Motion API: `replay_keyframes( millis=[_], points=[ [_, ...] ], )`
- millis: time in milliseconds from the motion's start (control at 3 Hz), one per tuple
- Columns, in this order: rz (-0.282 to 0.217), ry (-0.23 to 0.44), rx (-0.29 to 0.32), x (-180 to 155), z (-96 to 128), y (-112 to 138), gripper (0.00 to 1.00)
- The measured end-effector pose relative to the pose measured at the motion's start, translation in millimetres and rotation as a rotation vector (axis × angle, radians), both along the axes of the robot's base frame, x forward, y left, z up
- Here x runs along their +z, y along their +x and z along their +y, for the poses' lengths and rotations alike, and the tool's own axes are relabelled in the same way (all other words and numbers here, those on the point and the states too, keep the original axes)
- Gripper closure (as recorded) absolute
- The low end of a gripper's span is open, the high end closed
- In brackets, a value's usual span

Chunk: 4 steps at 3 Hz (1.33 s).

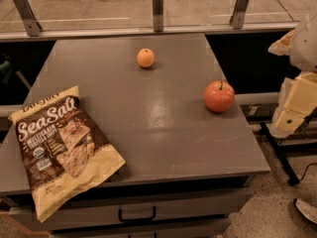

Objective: Pick apple

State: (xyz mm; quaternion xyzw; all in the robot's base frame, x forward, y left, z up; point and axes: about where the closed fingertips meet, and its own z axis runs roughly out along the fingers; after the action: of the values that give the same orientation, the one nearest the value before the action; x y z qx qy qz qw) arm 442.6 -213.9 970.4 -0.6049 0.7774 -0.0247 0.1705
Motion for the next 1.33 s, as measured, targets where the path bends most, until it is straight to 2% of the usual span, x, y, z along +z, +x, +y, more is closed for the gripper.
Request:
replay_keyframes(
  millis=[333,667,1000,1333],
  points=[
    [0.000,0.075,0.029,-30.8,16.2,18.5,0.00],
    [-0.027,0.176,0.049,-72.7,32.0,50.1,0.00],
    [-0.075,0.254,0.047,-98.3,38.2,83.9,0.00],
    [-0.085,0.326,0.026,-115.6,38.4,107.1,0.18]
  ],
)
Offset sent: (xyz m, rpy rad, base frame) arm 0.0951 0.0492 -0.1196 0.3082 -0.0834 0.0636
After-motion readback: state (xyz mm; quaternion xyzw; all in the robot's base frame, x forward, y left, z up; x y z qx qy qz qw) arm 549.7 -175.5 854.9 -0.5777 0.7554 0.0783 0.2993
